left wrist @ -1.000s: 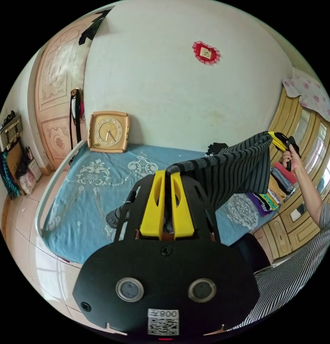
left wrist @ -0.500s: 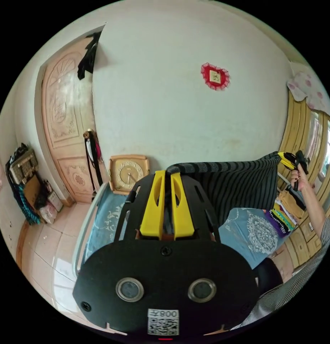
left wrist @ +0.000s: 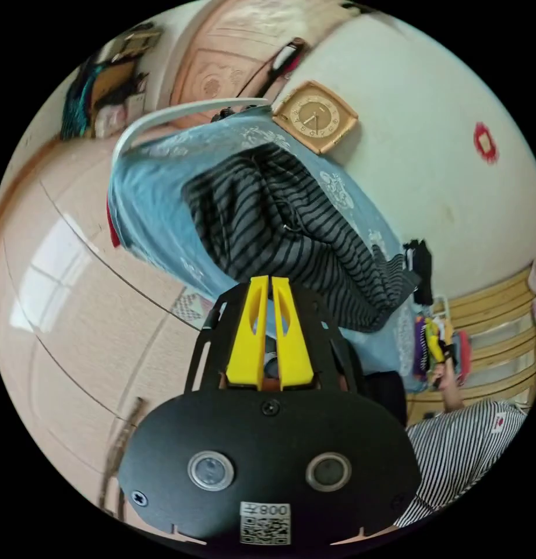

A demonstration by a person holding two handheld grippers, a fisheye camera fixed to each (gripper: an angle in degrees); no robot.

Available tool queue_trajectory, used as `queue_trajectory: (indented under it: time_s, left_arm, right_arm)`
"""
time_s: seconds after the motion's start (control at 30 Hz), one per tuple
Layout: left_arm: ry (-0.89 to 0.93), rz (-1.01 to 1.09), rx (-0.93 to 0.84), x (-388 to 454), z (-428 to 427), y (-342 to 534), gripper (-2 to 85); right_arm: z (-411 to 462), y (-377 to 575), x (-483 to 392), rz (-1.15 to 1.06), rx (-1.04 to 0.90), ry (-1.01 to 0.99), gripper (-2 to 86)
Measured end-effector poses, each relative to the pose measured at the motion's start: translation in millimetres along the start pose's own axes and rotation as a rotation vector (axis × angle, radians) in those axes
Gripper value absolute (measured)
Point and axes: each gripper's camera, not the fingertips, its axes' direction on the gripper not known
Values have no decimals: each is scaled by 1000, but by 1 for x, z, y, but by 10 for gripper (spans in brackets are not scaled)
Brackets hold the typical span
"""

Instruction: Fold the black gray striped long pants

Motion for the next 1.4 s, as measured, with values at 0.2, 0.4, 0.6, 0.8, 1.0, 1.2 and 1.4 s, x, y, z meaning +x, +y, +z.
queue_trajectory:
  time_s: [0.2,0.4,0.6,0.8,1.0,1.2,1.4]
  left_arm:
    - [153,-86,-64,-14,75,20,69]
    - [261,-170,-159,-13,158,18,106]
    - [352,-286,-189,-19,217,22,125]
    - [378,-365,-167,-17,254,20,116]
    - [338,-428,-192,-8,283,17,66]
    - [398,-430,-142,18,305,5,8]
    - [381,-337,-173,65,323,-16,2]
  right_arm:
    - [31,-49,-23,-85,75,207,10]
    - [75,-100,-24,-43,159,429,43]
    - [92,-130,11,68,213,410,83]
    - [139,-170,7,-73,77,502,102]
    - [189,-192,1,-195,-47,639,89]
    - [200,-199,3,-181,-132,655,21]
    - [194,-190,5,-169,-125,588,7]
